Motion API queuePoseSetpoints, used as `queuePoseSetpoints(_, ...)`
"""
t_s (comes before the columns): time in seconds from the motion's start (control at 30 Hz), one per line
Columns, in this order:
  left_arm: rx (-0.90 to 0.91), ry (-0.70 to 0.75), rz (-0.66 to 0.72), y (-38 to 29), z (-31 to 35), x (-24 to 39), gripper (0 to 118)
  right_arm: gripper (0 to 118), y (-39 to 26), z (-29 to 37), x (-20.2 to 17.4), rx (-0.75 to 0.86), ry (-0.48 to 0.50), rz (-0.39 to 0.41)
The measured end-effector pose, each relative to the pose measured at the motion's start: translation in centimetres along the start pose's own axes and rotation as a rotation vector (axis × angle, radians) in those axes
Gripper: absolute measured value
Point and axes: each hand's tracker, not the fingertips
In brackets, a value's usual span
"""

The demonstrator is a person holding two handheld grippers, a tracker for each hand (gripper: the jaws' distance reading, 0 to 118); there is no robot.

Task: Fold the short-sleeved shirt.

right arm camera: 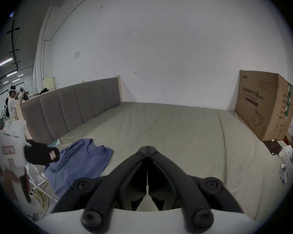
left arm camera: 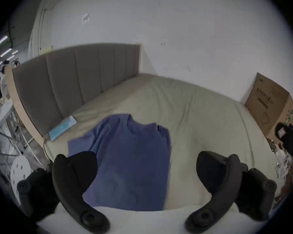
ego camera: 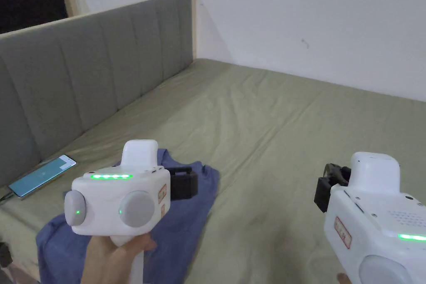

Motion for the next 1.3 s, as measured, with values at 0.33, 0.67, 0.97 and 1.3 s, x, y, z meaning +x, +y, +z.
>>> queuePoseSetpoints(0.33,-0.442,0.034,0.022,-6.8,-13.0,-2.1,113,0,-3.0,-5.1,1.3,-0.142,-0.055,-0.035)
queuePoseSetpoints(0.67,-0.381,0.089,-0.058,-6.0,-12.8,-1.4,24,0,-4.9,-7.1,1.3,-0.230,-0.031,-0.088)
queuePoseSetpoints(0.97,-0.396,0.020,0.155,-3.3,-10.4,-4.0,6,0,-3.7,-5.1,3.1,-0.197,-0.042,-0.120)
queuePoseSetpoints(1.3,-0.136,-0.162,0.118,8.1,-1.9,1.5,6,0,-1.6,0.3,7.6,-0.096,-0.101,-0.190)
